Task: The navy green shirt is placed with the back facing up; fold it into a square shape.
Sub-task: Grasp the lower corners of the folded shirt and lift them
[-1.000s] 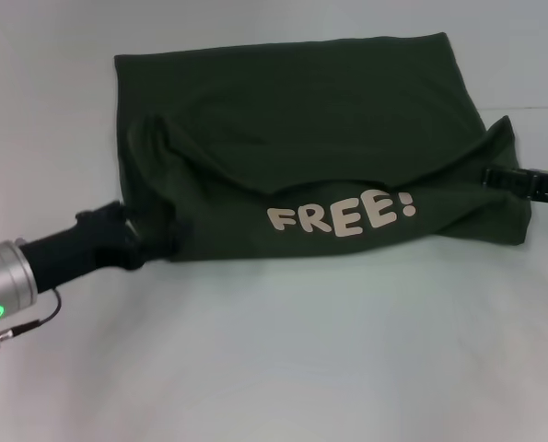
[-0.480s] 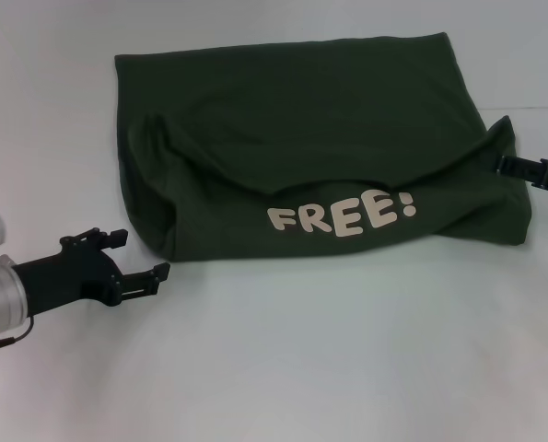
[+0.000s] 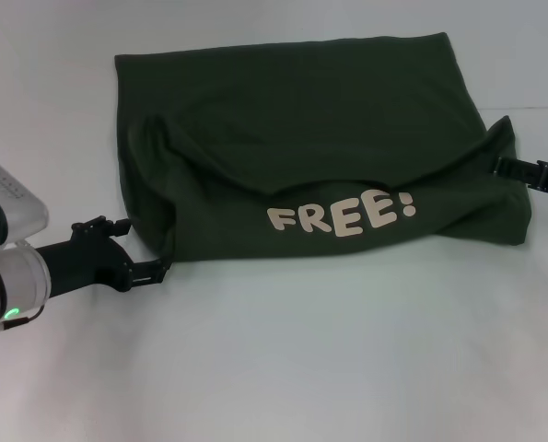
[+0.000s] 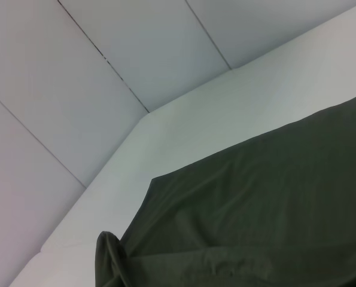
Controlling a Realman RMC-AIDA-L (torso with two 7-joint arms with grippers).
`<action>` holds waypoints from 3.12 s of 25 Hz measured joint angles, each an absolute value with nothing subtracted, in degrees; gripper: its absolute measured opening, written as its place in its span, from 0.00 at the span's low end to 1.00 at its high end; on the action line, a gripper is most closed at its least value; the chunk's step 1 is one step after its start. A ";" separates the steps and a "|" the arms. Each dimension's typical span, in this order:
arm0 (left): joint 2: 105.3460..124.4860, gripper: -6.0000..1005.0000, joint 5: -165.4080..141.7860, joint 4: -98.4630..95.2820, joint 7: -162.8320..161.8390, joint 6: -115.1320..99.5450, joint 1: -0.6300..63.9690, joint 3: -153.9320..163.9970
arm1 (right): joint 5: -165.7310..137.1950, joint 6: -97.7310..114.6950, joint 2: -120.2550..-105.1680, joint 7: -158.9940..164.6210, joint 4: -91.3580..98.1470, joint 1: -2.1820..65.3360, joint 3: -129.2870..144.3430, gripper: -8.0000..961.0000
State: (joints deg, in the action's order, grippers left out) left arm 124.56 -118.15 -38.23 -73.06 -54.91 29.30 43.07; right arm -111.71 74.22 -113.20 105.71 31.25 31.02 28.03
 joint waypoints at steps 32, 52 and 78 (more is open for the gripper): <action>124.63 0.44 -118.21 -37.33 -73.03 -51.45 31.14 49.28 | -111.71 73.45 -113.38 105.13 31.20 30.23 26.00 0.61; 124.45 0.44 -118.66 -38.25 -73.22 -50.98 30.69 48.98 | -111.71 73.03 -113.38 105.11 31.20 30.24 26.02 0.61; 124.61 0.44 -118.32 -38.19 -73.30 -50.13 30.87 50.76 | -111.71 72.51 -113.47 105.11 31.11 29.71 26.02 0.61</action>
State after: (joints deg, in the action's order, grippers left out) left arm 124.61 -118.32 -38.19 -73.30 -50.13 30.87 50.76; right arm -111.71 72.51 -113.47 105.11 31.11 29.71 26.02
